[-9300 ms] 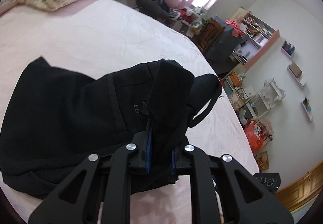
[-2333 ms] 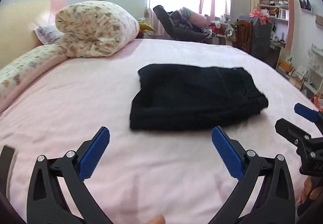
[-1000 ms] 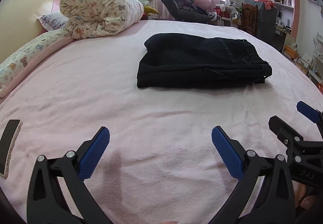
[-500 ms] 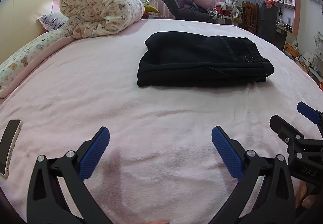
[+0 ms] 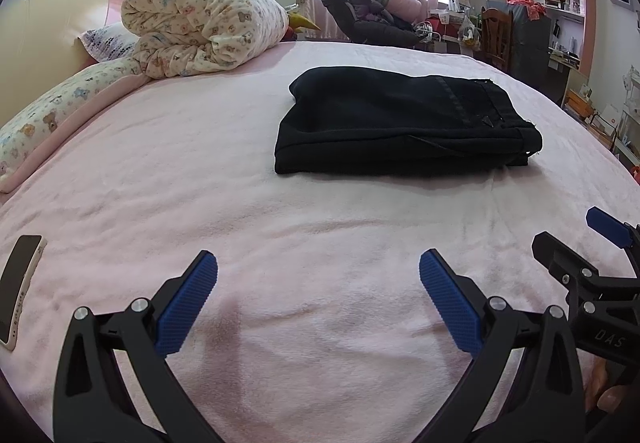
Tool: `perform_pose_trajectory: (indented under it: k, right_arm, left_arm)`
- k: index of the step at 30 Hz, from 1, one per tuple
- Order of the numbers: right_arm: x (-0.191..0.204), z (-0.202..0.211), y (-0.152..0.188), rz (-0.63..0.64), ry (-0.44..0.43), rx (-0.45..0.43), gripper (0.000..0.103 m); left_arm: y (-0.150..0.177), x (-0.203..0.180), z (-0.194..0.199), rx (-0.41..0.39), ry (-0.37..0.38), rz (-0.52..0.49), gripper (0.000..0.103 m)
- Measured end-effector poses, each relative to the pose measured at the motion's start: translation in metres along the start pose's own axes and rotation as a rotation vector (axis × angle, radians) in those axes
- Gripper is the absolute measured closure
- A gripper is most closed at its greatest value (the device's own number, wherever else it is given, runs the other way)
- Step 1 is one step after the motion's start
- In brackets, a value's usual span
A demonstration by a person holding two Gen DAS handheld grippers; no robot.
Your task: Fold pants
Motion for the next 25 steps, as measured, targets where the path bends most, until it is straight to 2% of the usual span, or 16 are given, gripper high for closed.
perform_pose_trajectory:
  k: [25]
  right_arm:
    - [-0.0058, -0.0032, 0.0029, -0.011, 0.002, 0.002, 0.001]
  left_arm:
    - [-0.0024, 0.0005, -0.0019, 0.009, 0.011, -0.01, 0.002]
Point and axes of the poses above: each gripper's, at about its wrist camera, not at the fingertips, and z roughly against the way its jaws point, x to its left, y to its underside, the point moved 1 cm from there along -z, roughly the way its jaws point, and after that the axes turned 2 degrees about z, right-handed, at the moved point
